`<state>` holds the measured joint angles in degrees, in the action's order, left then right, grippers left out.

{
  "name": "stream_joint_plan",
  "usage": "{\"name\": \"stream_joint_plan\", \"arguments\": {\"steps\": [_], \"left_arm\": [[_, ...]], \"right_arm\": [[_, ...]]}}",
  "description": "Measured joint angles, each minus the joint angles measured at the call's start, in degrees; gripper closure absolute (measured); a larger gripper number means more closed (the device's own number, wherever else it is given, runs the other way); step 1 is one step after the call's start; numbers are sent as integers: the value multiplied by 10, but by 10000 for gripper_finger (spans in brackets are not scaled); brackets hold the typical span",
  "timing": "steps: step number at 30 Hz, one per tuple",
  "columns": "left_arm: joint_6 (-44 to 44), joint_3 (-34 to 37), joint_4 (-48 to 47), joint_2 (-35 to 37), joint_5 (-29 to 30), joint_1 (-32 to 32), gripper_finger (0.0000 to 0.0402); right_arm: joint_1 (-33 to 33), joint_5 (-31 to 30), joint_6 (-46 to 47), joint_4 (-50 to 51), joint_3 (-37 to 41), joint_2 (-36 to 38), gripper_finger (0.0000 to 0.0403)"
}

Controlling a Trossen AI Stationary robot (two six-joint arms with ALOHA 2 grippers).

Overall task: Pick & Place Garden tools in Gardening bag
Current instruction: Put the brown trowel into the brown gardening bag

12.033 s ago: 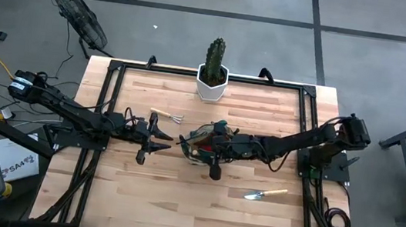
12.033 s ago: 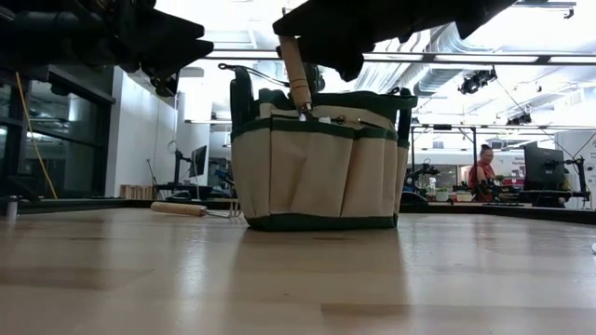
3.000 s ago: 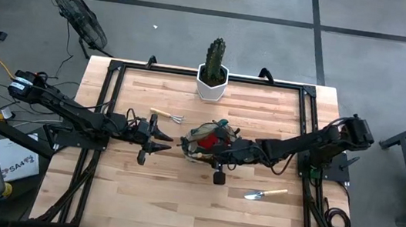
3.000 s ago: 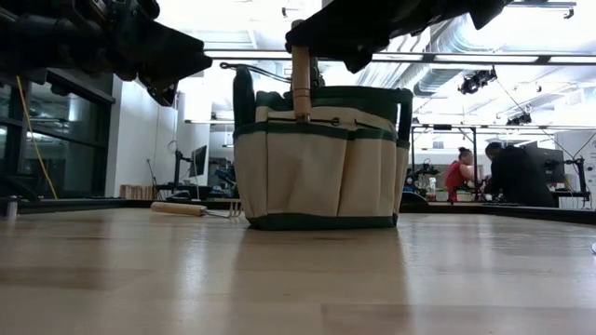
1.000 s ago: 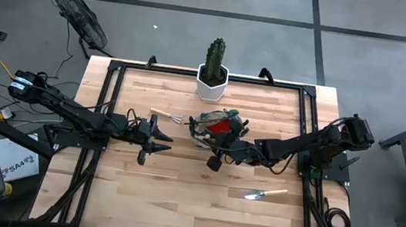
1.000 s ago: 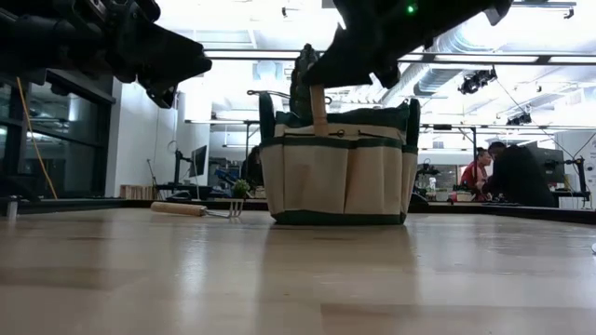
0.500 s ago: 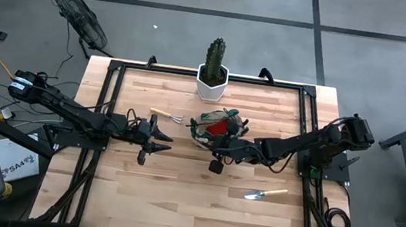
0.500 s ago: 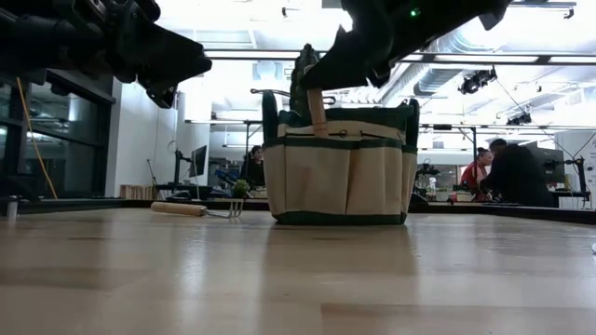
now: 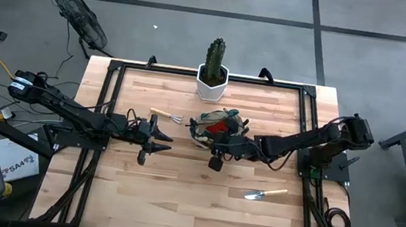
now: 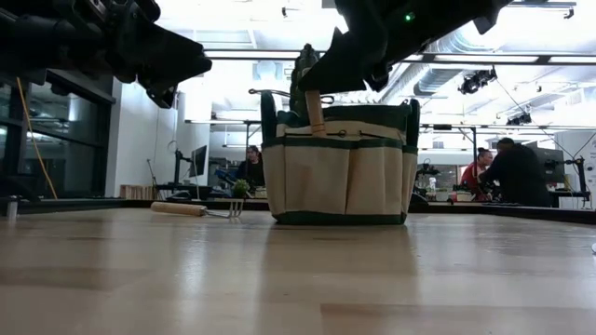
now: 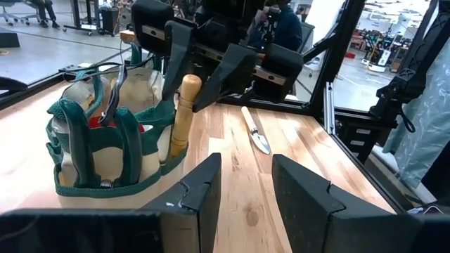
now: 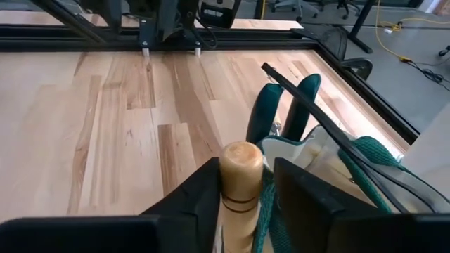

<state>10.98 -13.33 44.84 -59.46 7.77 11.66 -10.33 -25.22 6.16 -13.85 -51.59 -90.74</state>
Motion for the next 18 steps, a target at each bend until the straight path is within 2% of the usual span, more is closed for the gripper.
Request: {"name": "stream_joint_plan", "arguments": {"steps": [11,18], "left_arm": [[-2,0,0,0,3,0,278],[-27,0,6,0,0,0,278]], "right_arm": [[0,-1,3,2,0,3,179],[-2,-1,3,31,0,51,159]]}}
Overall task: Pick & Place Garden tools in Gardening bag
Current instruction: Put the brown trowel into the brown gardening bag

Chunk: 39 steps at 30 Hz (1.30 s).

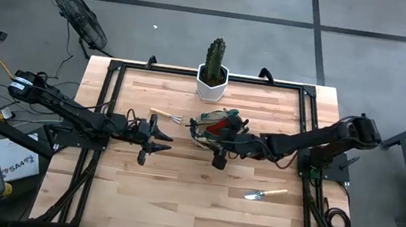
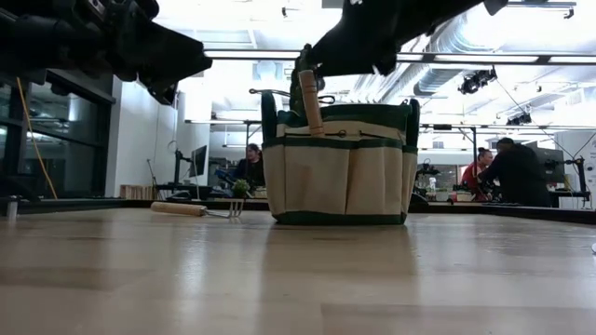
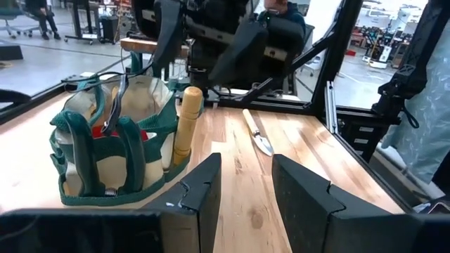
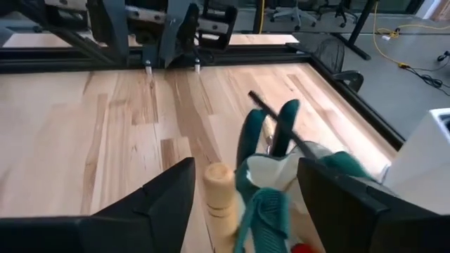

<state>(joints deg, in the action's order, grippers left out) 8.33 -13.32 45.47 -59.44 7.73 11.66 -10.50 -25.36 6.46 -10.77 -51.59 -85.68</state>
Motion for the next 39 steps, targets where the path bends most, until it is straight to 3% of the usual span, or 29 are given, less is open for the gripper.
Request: {"name": "stream_joint_plan", "arguments": {"steps": [19,27,29,39], "left_arm": [[-38,3,-4,8,7,0,278],[-6,124,151,78,25,0,277],[5,118,103,104,28,0,278],[-6,118,78,124,12,0,278]], "right_arm": [[-1,-2,130,334,0,165,159],[-47,1,185,443,0,175,159],[-64,5,193,459,0,175,159],[-145,131,327,604,0,175,159]]}}
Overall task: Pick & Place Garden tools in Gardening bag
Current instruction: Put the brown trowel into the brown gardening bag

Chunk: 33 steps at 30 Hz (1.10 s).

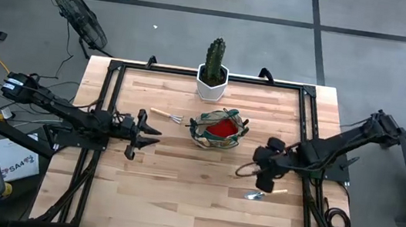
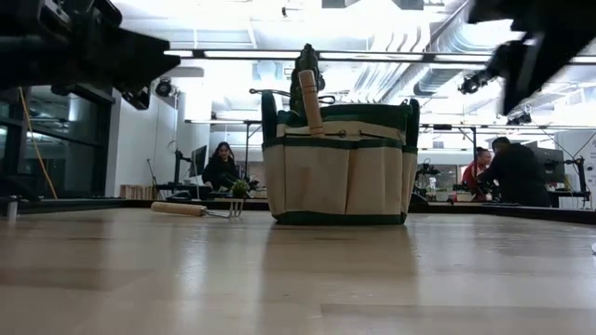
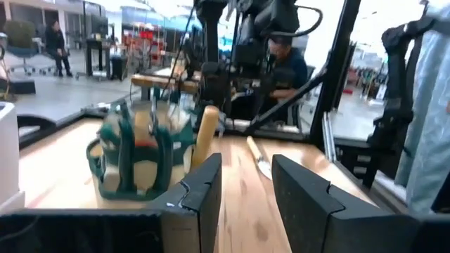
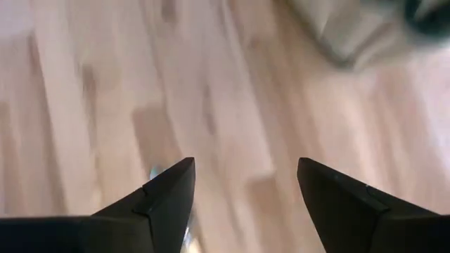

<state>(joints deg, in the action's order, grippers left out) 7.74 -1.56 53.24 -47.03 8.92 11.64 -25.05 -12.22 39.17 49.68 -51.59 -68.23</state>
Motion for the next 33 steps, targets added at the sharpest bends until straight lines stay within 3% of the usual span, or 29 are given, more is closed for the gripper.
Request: {"name": "stream_joint_plan", "arguments": {"steps": [6,19,25,33], "left_arm": [[-4,0,-14,0,-2,0,278],[-25,1,-10,2,-4,0,278],[-19,1,-9,2,-4,0,278],[-14,1,-13,2,-5,0,278]], "right_arm": [[-64,34,74,54,0,0,159],[-176,7,141,20,43,-45,159],[-195,8,288,35,52,-53,159],[-241,41,615,100,52,-53,159]]}}
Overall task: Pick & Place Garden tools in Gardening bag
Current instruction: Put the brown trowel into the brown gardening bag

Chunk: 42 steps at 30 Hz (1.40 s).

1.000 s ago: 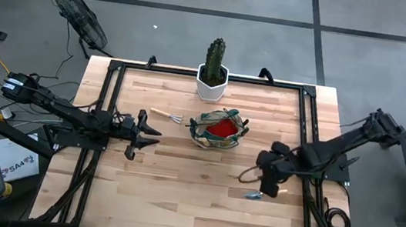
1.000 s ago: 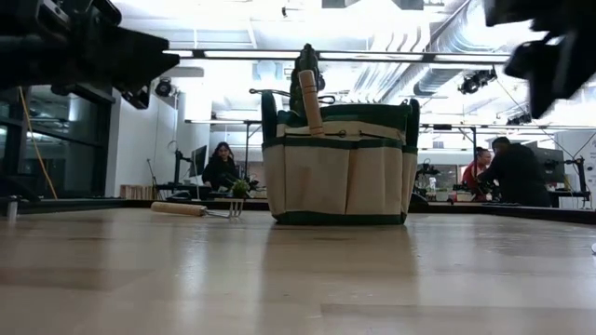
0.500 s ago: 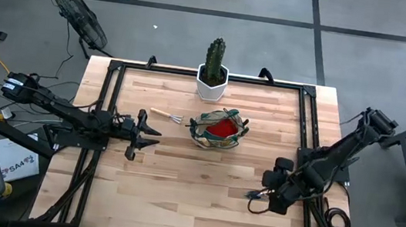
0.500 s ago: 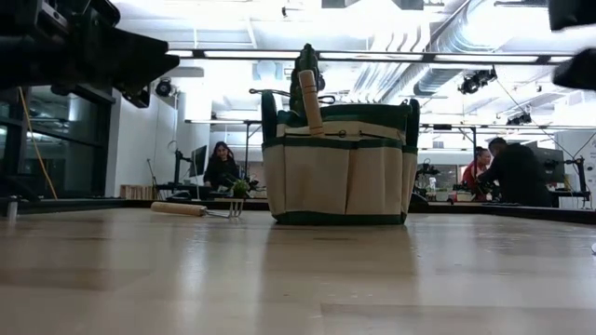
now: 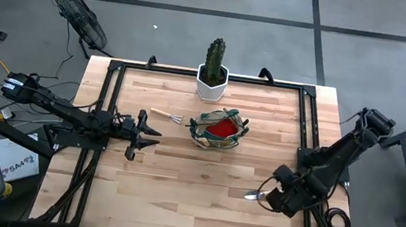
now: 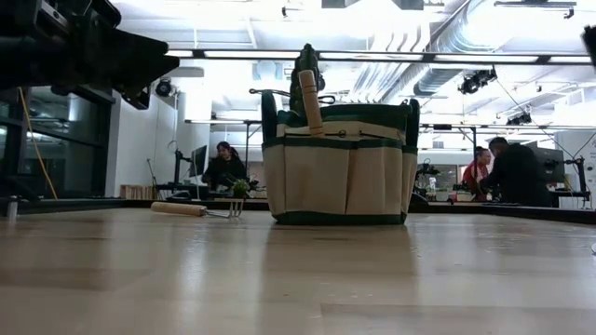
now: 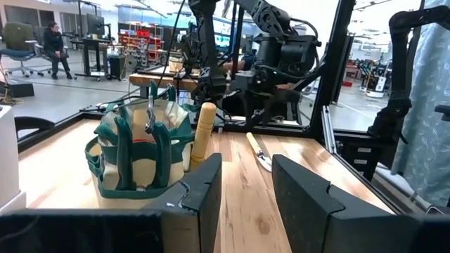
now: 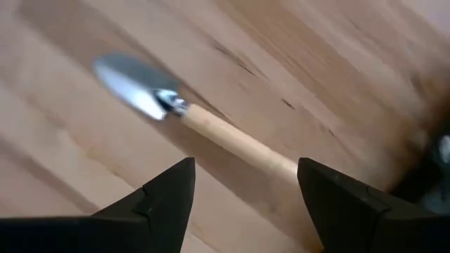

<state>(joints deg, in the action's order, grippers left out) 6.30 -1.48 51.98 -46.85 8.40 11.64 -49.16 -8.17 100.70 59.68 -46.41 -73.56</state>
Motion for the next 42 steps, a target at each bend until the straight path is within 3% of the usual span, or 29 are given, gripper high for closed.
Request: {"name": "stream_joint_plan", "arguments": {"steps": [6,10,13,18,28,34,42], "left_arm": [[0,0,-2,0,0,0,278],[2,0,-10,0,0,0,278],[4,0,-13,0,0,0,278],[4,0,-17,0,0,0,278],[5,0,-28,0,0,0,278],[5,0,-29,0,0,0,278],[5,0,-26,0,2,0,278]], "right_arm": [[-42,11,189,46,0,0,159],[-61,21,269,64,0,0,159],[-69,-8,315,62,8,0,159],[-71,-45,330,-6,35,0,159],[-71,-13,345,-52,67,0,159],[-71,27,188,-55,72,0,159],[-71,-18,-105,-60,72,0,159]]}}
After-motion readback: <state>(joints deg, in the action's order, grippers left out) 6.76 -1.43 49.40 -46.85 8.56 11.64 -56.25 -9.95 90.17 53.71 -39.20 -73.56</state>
